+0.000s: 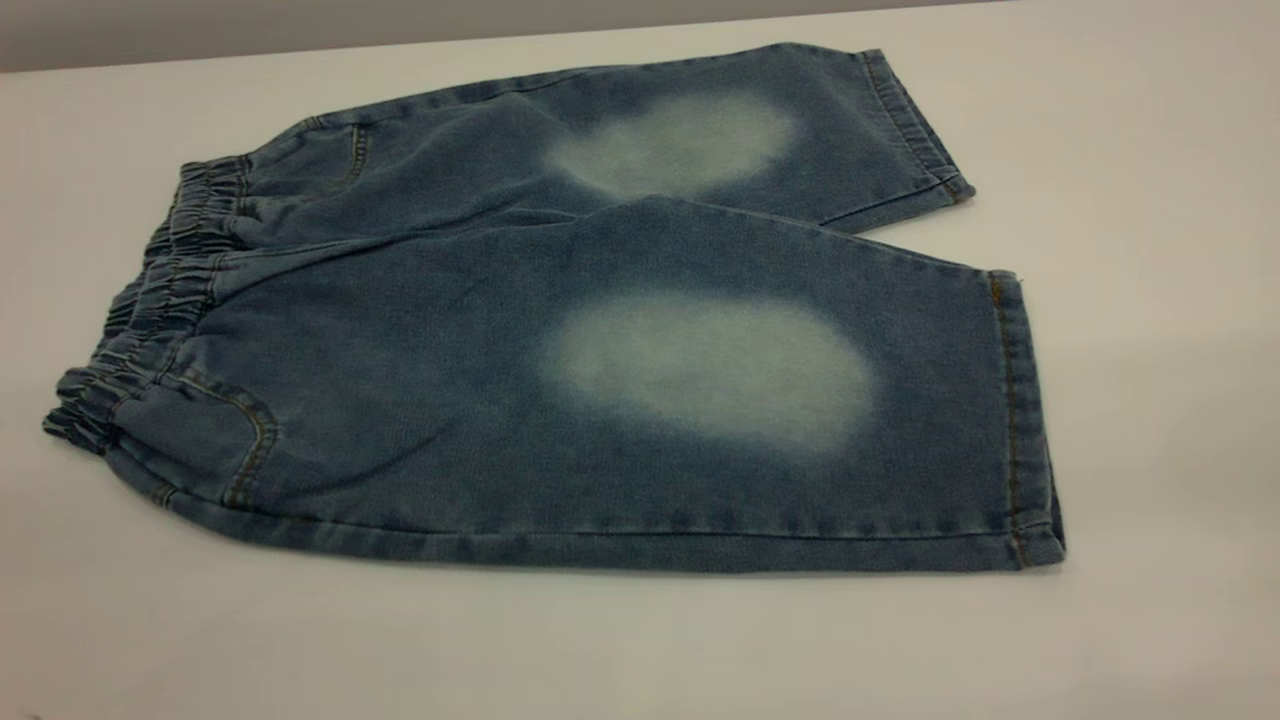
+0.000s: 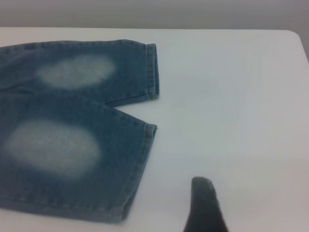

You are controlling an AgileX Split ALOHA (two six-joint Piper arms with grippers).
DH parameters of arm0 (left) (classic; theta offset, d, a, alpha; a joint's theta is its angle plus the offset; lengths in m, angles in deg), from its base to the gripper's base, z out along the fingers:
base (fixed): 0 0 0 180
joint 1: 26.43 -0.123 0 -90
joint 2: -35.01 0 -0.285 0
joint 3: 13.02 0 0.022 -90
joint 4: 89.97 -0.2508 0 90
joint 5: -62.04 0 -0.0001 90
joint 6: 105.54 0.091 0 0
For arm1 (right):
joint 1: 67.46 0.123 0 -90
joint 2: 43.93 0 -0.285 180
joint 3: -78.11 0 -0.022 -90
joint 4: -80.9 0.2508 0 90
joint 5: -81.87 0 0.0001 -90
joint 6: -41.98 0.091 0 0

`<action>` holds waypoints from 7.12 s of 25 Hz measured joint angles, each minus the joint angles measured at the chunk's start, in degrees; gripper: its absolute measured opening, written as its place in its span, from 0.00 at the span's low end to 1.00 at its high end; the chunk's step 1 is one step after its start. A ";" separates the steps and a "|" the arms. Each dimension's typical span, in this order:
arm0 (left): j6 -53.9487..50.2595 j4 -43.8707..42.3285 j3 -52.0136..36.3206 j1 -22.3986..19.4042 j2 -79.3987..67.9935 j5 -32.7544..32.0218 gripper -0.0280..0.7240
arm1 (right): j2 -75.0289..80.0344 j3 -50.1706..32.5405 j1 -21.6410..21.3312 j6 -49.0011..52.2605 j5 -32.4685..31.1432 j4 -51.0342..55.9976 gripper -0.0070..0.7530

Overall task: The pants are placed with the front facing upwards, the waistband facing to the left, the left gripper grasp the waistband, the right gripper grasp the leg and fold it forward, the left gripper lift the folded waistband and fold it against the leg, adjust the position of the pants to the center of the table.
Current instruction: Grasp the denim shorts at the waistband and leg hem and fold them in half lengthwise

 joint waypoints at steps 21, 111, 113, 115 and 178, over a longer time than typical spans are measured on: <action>-0.10 0.00 0.00 0.00 0.00 0.00 0.56 | 0.00 0.00 0.00 0.00 0.00 0.00 0.54; 52.53 51.67 13.77 -33.08 -108.96 16.45 0.65 | 64.66 2.24 0.12 -36.39 29.80 47.50 0.53; 52.25 53.00 13.77 -33.08 -110.49 17.23 0.71 | 64.66 2.24 0.12 -36.39 29.80 47.50 0.53; 52.25 53.59 13.77 -33.08 -111.91 17.50 0.75 | 64.92 2.24 0.12 -36.34 29.75 47.66 0.53; 23.37 29.64 24.81 -26.11 -119.80 0.54 0.63 | 70.20 2.24 0.12 -38.51 31.46 49.19 0.53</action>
